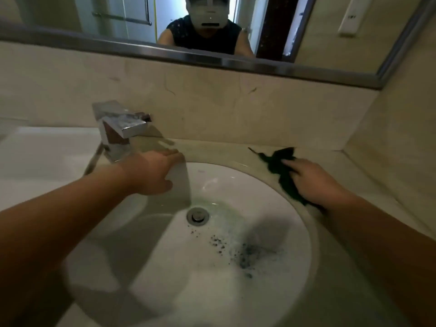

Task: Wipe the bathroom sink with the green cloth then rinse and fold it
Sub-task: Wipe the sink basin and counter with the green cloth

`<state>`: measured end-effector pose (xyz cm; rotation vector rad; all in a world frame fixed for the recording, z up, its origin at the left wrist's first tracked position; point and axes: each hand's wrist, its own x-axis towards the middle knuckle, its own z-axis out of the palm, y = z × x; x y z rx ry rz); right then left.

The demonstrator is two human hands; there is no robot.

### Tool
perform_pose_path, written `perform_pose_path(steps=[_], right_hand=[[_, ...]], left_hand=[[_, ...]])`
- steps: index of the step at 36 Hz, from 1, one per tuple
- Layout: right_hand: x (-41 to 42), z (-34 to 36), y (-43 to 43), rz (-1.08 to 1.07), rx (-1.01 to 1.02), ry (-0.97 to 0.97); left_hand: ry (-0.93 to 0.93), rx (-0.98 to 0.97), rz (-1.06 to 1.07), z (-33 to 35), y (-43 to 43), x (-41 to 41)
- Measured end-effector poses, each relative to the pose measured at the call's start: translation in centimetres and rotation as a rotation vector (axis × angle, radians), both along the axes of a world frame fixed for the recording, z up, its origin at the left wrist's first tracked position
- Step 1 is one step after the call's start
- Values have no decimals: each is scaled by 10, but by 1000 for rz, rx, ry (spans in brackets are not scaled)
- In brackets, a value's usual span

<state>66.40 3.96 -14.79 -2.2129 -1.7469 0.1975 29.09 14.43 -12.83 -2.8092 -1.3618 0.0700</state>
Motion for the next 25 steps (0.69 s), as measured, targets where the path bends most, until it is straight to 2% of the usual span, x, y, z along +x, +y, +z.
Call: perform_pose_path(steps=[2, 5, 7, 9, 12, 16, 18, 20, 22, 24, 25], right_hand=[[-37, 3, 6, 167, 18, 23], [-74, 20, 6, 364, -93, 62], [-29, 37, -4, 328, -64, 89], [-15, 47, -11, 282, 19, 77], [26, 56, -20, 97, 123, 59], [76, 33, -13, -76, -74, -54], [82, 11, -6, -79, -189, -201], [75, -3, 1, 1, -102, -320], [63, -20, 10, 194, -59, -402], [33, -17, 10, 288, -90, -290], [17, -11, 8, 320, -1, -255]], left_hand=[[-11, -25, -9, 0, -2, 7], [-62, -78, -79, 2, -8, 25], [-56, -85, -180, 7, -6, 89], [-58, -94, -226, 6, -11, 100], [-31, -71, -292, -7, -13, 106], [-103, -71, -324, -13, -5, 118], [-132, -49, -328, -13, 0, 122], [-147, -24, -325, -15, 1, 125], [-159, -8, -319, -18, 0, 126], [-167, 3, -312, -21, -1, 127], [-165, 4, -306, -22, -2, 127]])
